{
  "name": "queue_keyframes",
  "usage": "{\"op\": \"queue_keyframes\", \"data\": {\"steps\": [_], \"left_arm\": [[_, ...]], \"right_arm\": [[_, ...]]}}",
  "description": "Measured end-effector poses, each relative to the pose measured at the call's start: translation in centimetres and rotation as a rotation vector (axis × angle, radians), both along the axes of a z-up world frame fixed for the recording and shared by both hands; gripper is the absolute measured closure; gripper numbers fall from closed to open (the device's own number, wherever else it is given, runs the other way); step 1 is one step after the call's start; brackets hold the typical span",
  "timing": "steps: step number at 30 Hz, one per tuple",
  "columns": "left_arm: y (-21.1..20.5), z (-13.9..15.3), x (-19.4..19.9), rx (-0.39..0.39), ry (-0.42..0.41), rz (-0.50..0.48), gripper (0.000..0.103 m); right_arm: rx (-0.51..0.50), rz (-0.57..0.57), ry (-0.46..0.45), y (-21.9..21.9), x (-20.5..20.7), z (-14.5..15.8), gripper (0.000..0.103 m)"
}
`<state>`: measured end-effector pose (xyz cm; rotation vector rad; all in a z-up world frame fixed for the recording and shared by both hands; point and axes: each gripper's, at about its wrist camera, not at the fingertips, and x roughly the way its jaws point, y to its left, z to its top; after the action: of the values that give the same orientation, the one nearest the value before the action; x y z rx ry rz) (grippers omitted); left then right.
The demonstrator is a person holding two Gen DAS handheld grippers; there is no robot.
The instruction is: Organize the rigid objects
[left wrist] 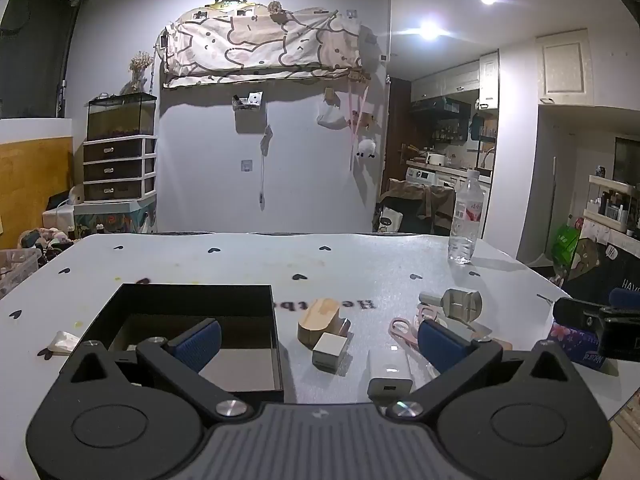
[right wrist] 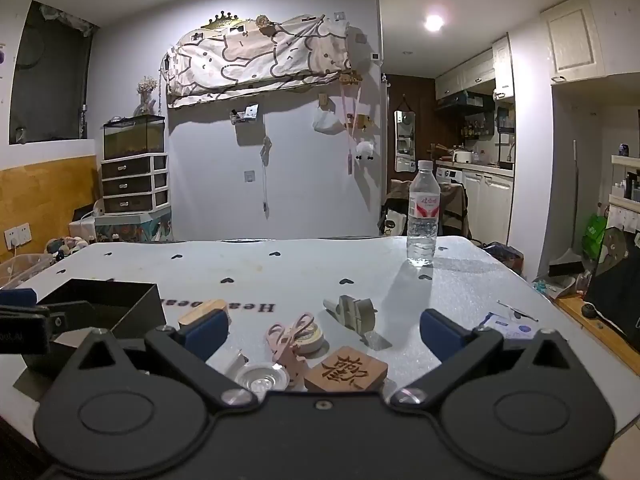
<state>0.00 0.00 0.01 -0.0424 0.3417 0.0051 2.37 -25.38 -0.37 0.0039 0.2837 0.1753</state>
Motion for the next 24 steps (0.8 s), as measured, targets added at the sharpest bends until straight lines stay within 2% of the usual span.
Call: {"op": "queue_keyframes", "data": {"steps": [24], "left_arm": [[-0.01, 0.0, 0.05, -0.003, 0.006, 0.0, 0.0]], "right_arm": [[-0.002, -0.002, 0.005, 0.19, 0.25, -0.69, 0.0]]}}
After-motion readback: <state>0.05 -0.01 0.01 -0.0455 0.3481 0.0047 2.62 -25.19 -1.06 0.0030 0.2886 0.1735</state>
